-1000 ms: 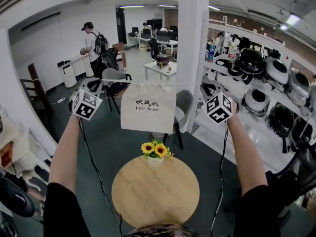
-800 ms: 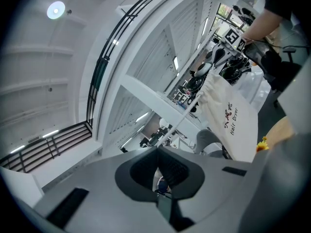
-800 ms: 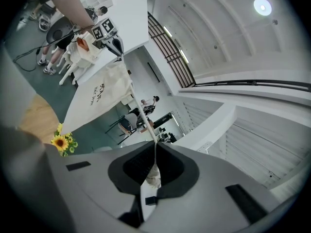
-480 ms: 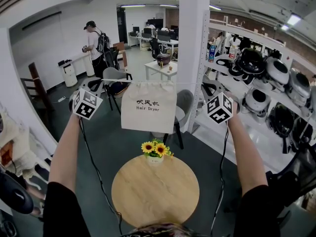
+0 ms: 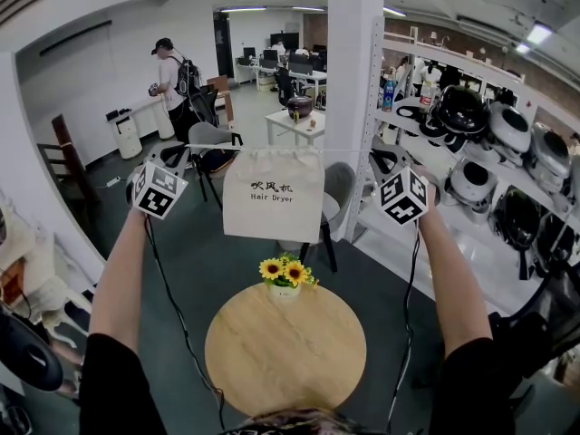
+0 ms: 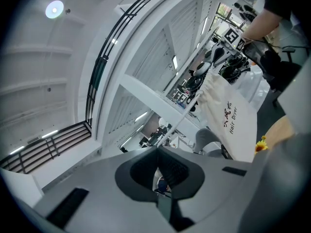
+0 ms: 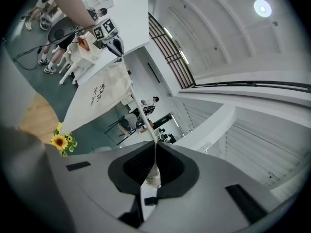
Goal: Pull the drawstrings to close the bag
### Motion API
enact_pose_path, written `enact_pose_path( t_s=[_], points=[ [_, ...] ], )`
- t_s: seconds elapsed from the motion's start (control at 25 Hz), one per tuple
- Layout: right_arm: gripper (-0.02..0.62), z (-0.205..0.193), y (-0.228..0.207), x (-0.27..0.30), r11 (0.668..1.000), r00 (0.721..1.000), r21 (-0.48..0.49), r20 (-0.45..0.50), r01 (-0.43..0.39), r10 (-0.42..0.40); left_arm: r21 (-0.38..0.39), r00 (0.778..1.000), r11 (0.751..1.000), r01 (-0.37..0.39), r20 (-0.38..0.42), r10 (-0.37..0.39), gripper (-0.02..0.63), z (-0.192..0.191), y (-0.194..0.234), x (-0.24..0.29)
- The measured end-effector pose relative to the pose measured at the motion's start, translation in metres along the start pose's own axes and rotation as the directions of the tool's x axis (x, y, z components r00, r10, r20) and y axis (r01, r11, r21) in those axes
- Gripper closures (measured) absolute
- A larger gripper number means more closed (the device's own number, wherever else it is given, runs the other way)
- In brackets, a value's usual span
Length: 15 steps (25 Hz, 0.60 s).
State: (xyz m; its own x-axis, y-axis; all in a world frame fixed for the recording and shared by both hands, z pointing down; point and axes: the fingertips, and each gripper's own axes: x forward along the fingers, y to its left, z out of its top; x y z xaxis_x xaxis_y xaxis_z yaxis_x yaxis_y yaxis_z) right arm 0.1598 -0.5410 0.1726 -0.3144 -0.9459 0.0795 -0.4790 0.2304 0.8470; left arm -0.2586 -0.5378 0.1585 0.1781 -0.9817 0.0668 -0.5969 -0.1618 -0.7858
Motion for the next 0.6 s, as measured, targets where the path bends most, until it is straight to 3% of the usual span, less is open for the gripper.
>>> enact_pose_path(
  t_s=[0.6],
  points=[
    [0.586, 0.0033, -0.0017, 0.0018, 1.0, 1.0, 0.006, 0.013, 0.013, -0.013, -0.002, 1.0, 1.0, 0.003, -0.004, -0.003, 0.59, -0.0045, 0.0014, 0.0033]
  ],
)
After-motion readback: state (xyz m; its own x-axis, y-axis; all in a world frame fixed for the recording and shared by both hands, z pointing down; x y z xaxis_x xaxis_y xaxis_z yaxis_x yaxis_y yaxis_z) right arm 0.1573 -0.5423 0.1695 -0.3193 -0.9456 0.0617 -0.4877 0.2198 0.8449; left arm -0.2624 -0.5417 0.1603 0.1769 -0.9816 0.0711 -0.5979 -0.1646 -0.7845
